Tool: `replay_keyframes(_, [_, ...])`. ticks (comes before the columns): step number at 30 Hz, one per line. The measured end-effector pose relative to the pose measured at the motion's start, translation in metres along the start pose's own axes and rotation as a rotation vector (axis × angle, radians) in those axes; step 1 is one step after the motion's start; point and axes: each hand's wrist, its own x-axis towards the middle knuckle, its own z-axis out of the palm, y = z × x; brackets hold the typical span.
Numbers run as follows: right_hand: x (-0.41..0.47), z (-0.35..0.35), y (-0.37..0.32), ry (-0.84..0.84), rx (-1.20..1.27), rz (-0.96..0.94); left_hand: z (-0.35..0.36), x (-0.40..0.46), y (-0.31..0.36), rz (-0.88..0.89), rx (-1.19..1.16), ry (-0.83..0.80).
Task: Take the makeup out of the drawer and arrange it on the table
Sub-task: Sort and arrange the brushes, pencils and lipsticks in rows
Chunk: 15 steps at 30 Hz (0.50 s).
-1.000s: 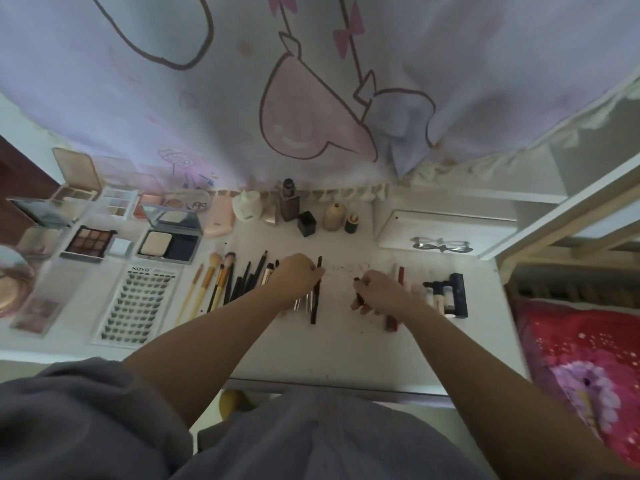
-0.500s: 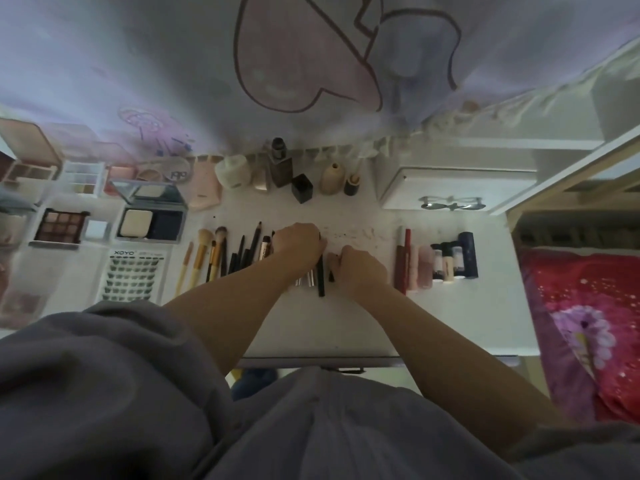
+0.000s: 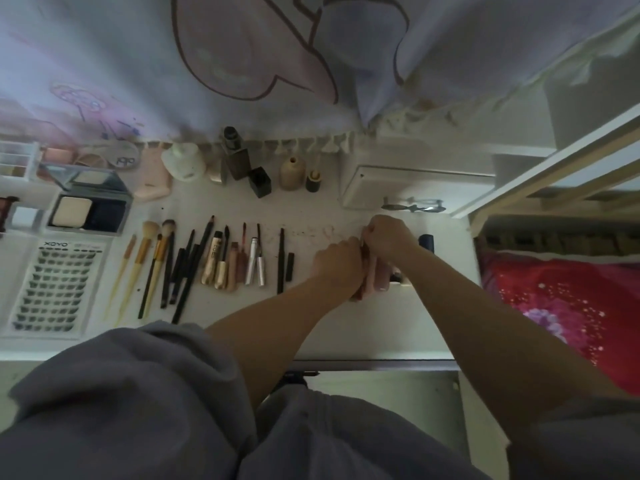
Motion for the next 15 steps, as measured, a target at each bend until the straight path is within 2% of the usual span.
replay_keyframes(6, [0.005,0.003,0.003,-0.027,0.056,-0.044,0.0,0.003,-0.002,-0.09,-0.125,0.008])
replay_keyframes(11, [-0.014,-0.019,-0.008,-0.26,0.47,0.022,-0.024,-0.023,-0.021,0.037,-0.106,0.076])
replay_keyframes(15, [-0.04,-0.044,-0.019,-0.408,0.699,0.001,-0.052,-0.054,-0.043,0.163,-0.15,0.183])
